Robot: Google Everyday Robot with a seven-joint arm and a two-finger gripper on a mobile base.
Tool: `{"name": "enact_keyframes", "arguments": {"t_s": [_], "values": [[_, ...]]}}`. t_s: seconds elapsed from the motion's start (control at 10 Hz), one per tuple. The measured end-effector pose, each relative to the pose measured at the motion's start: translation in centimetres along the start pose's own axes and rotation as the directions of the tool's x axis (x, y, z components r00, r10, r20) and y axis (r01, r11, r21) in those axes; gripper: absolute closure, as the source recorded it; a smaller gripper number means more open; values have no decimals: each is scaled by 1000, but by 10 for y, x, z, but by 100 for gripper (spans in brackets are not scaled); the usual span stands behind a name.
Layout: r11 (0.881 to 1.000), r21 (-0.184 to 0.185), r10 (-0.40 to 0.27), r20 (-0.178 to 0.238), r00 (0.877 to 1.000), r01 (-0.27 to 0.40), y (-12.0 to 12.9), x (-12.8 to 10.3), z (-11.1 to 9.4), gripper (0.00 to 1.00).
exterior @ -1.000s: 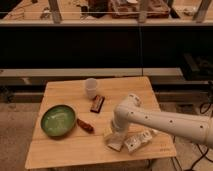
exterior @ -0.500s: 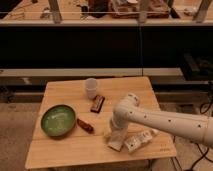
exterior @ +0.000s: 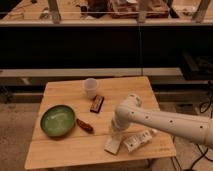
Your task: Place the white sponge in the ceramic bowl
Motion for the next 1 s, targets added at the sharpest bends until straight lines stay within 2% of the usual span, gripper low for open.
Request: {"name": "enact_keyframes", "arguments": {"t_s": [0.2,0.3,1.0], "values": [[1000,2,20,13,1000,-20,4,-3,9,26],[1000,0,24,9,1000,-24,6,-4,11,22],[999,-14,37,-15,999,-38,8,-9,-28,20]]}}
